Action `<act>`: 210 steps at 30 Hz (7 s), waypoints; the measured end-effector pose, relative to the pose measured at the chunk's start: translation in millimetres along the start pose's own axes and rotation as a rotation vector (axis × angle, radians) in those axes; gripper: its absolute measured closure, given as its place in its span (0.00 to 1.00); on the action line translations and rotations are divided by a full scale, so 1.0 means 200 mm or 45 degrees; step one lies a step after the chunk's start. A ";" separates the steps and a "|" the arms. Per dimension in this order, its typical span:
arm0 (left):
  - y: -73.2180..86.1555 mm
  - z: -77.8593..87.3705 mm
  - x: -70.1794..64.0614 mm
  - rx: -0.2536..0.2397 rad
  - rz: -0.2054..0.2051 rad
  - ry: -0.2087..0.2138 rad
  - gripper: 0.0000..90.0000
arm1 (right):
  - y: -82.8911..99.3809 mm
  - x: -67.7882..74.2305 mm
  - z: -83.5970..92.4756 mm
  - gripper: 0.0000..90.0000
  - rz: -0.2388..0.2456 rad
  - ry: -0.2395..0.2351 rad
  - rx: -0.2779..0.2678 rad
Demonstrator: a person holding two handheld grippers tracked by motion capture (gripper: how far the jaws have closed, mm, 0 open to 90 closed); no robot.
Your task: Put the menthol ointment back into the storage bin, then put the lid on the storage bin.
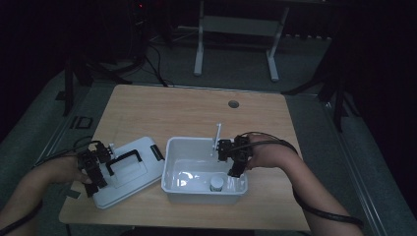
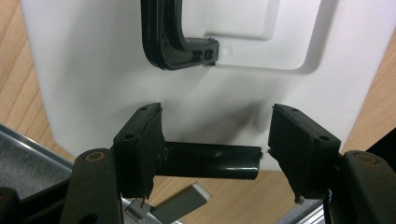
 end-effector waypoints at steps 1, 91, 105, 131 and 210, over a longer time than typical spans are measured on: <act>0.00 0.00 0.00 -0.003 -0.001 0.001 0.39 | 0.01 0.00 0.01 0.40 -0.006 0.004 -0.005; -0.07 0.17 -0.03 -0.096 -0.143 -0.013 0.93 | 0.78 0.03 -0.44 0.19 -0.395 -0.119 0.171; 0.02 0.41 -0.07 -0.143 -0.150 -0.075 0.93 | 0.78 0.05 -0.44 0.19 -0.398 -0.131 0.178; -0.23 0.80 -0.29 -0.229 -0.339 -0.156 0.93 | 0.77 0.05 -0.44 0.19 -0.386 -0.132 0.178; -1.07 0.51 -0.82 -0.095 -0.858 -0.002 0.92 | 0.82 0.08 -0.46 0.20 -0.380 -0.138 0.210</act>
Point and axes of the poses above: each handheld gripper's, and its own axes: z roughly backward along the jaws, y roughly out of its underside, x roughly to its left, the point moved 6 cm from there along -z, roughly forward along the jaws, and after that the axes turned 9 degrees about y, right-handed, at the moved point
